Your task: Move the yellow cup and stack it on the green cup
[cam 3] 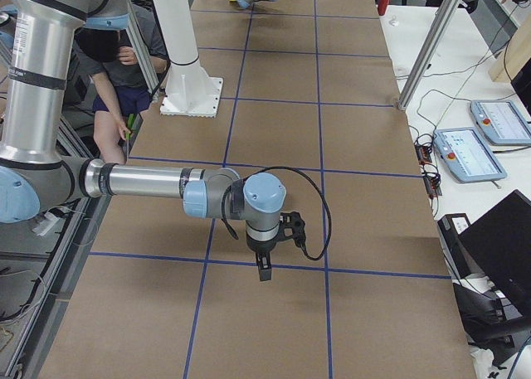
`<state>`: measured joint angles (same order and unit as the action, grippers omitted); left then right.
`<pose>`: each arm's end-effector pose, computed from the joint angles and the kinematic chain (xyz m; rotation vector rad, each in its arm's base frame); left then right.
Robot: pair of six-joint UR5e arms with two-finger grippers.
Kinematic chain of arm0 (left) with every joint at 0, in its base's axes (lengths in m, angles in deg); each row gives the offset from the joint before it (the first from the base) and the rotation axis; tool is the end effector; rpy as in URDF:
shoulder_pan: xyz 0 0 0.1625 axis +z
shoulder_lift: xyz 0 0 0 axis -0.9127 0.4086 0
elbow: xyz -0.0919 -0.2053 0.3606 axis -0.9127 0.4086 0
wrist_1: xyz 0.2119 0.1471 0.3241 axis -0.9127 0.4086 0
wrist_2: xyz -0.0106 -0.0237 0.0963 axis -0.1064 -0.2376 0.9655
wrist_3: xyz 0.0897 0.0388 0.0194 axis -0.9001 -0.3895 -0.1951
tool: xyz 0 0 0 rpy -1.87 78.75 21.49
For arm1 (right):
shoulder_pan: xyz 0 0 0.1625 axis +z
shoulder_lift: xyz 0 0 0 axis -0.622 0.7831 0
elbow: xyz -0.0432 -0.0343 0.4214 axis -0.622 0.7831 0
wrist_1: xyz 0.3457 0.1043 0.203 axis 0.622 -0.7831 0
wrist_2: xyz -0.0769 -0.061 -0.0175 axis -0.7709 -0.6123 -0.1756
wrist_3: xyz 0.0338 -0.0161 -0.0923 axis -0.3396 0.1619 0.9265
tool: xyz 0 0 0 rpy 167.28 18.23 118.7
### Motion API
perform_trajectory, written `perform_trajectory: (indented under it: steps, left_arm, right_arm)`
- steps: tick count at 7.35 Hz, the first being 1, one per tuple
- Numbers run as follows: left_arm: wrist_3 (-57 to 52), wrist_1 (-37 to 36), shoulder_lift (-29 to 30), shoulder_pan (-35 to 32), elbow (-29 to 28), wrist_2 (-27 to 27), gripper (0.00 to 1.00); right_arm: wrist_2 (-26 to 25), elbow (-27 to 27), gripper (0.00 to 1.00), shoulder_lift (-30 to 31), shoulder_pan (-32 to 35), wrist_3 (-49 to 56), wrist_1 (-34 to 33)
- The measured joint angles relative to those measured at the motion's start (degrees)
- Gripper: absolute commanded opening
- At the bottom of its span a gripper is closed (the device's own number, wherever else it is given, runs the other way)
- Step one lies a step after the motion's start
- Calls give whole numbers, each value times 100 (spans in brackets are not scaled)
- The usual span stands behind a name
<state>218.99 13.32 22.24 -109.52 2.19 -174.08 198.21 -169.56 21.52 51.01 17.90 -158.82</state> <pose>0.1123 -0.2112 0.9084 -0.5680 -1.3527 -1.7326 0.0684 -0.3883 0.6599 0.0549 -0.6617 -0.2060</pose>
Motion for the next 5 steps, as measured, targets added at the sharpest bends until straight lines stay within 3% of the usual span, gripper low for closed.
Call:
perform_trajectory:
  steps: [3, 5]
  left_arm:
    - [-314, -567, -514, -12, 1083, 833, 0]
    - [-396, -689, -639, -61, 1406, 1629, 0]
  right_arm:
    - [6, 27, 100, 0, 0, 0, -17]
    - [9, 34, 100, -7, 0, -6, -13]
